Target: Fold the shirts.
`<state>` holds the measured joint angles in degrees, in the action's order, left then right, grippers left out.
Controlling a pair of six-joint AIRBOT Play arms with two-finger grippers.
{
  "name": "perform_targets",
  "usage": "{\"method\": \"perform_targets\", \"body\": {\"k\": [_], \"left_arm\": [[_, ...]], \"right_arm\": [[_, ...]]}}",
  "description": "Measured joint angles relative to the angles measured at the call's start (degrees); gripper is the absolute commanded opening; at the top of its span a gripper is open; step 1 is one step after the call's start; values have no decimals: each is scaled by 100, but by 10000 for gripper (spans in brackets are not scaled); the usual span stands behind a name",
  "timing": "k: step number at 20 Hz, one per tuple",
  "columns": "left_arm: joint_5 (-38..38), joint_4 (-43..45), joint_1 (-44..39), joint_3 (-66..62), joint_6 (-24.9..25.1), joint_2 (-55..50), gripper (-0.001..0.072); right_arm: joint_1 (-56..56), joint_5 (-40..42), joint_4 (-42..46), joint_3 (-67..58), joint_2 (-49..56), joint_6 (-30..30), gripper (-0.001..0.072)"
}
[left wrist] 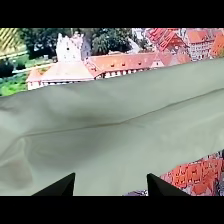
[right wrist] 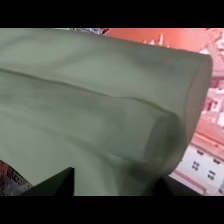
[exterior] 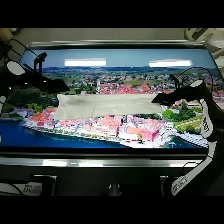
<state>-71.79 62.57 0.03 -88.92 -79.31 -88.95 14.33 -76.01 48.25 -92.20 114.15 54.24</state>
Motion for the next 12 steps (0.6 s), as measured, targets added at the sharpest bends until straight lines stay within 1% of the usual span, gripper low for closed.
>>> {"method": "perform_targets", "body": {"k": [1, 2, 3, 7, 9, 12], "left_arm": [[17, 0, -103, 0, 0, 7, 420], [42, 4, -214, 0, 0, 0, 195], [96, 0, -352, -2, -2, -39, 37], [688, -234, -1025, 22, -90, -479, 34], [1082, -632, -1436, 28, -157, -874, 34], [1670, -1534, -2044, 31, -197, -1495, 34]], "right_arm": [[-66, 0, 33, 20, 48, 39, 14], [-118, 46, 17, 15, 35, 50, 14], [-151, 133, -39, 15, -7, 17, 13], [-232, 63, -352, 11, -686, -122, 13], [-319, -79, -442, 2, -1215, -155, 13], [-590, -385, -424, 7, -2024, -105, 14]]}}
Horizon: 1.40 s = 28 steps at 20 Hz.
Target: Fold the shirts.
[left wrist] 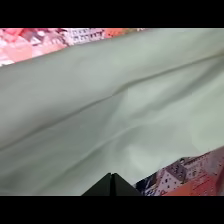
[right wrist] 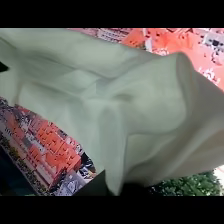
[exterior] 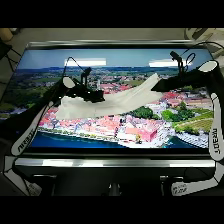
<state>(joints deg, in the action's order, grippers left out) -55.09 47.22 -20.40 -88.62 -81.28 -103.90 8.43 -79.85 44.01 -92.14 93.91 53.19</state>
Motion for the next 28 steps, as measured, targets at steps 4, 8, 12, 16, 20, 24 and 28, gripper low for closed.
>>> {"method": "perform_targets", "body": {"k": [4, 8, 12, 16, 20, 24, 28], "left_arm": [[654, -1276, -697, 0, -15, -601, 34], [1246, -2264, -1233, 2, 46, -885, 29], [1451, -1832, -1040, 2, 162, -498, 29], [1110, 111, -98, -2, -452, 568, 30], [581, 1663, 1104, 0, -1154, 1731, 31], [120, 2245, 1823, 0, -1373, 2634, 31], [-114, 2461, 1980, 2, -1342, 3069, 31]], "right_arm": [[-310, -369, 37, -2, -1047, 234, 14], [-396, -522, 273, -4, -1676, 455, 14], [-584, -321, 422, -2, -1665, 533, 14], [-1464, 549, 203, -2, -1147, 535, 15], [-2721, 1749, -686, -2, -138, 330, 17], [-3598, 2664, -1711, 0, 1005, 90, 644], [-3526, 2509, -2433, 0, 1445, -439, 640]]}}
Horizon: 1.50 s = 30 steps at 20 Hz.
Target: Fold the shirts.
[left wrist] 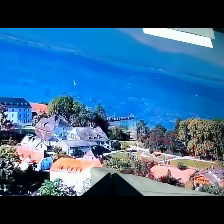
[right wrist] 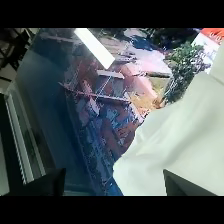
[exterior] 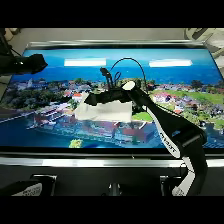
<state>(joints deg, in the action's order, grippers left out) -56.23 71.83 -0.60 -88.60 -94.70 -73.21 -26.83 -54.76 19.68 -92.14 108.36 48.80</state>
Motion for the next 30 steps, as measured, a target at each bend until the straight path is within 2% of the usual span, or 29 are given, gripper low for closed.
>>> {"method": "perform_targets", "body": {"k": [3, 7, 9, 11, 13, 15, 16, 17, 18, 21, 24, 30], "left_arm": [[-81, 24, 4, 33, 138, 90, 32], [-122, 74, 22, 101, 280, 133, 32], [-127, 74, 7, 138, 304, 142, 32], [-133, 83, -20, 195, 319, 144, 32], [-144, 68, -66, 262, 326, 146, 32], [-170, 63, -105, 319, 326, 146, 32], [-170, 61, -120, 337, 326, 146, 33], [-170, 37, -140, 350, 326, 146, 32], [-179, 13, -157, 358, 326, 146, 33], [-188, -22, -184, 374, 323, 146, 32], [-192, -42, -201, 378, 323, 146, 33], [-278, -48, -203, 380, 321, 146, 32]], "right_arm": [[647, -909, 621, -2, -190, 98, 640], [1674, -2138, 2918, 39, -566, 758, 634], [2037, -2422, 3644, 271, -610, 1108, 632], [2221, -2426, 3613, 612, -581, 1202, 627], [2269, -2271, 3191, 918, -455, 1134, 587], [2238, -2085, 2697, 1097, -286, 1019, 496], [2201, -1952, 2505, 1150, -212, 977, 397], [2164, -1797, 2310, 1189, -155, 949, 259], [2133, -1637, 2184, 1215, -111, 922, 29], [2192, -1259, 1814, 1180, -46, 734, 16], [2669, -1231, 1596, 997, -116, 442, 16], [4881, -1696, 1620, 804, -756, 278, 15]]}}
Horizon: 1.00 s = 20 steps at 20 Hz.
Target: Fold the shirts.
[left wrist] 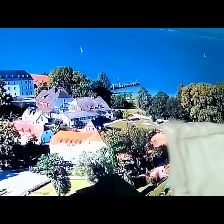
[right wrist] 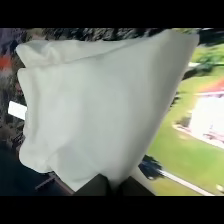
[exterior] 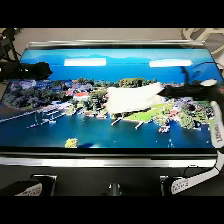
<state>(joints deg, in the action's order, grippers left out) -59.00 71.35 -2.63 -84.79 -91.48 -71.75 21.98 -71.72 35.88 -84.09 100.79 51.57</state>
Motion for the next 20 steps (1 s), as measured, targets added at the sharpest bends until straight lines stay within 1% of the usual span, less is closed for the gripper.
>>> {"method": "perform_targets", "body": {"k": [5, 7, 9, 11, 14, 17, 20], "left_arm": [[-11, 2, 0, 0, 4, 0, 32], [-11, 2, 0, 0, 11, 0, 33], [-13, 2, 0, 0, 15, 0, 33], [-15, 2, 0, 0, 17, 0, 32], [-15, 2, 0, 0, 17, 0, 33], [-15, 2, 0, 0, 20, 0, 32], [-15, 2, 0, 0, 20, 0, 33]], "right_arm": [[2203, -680, 444, -26, -671, 225, 16], [2857, -1016, 951, -26, -828, 284, 16], [3362, -1436, 1799, 28, -925, 315, 16], [3694, -1735, 2682, 234, -990, 411, 16], [3943, -1786, 3477, 822, -1169, 501, 16], [4046, -1523, 3893, 1499, -1340, 614, 16], [4079, -1316, 4074, 2013, -1434, 697, 15]]}}
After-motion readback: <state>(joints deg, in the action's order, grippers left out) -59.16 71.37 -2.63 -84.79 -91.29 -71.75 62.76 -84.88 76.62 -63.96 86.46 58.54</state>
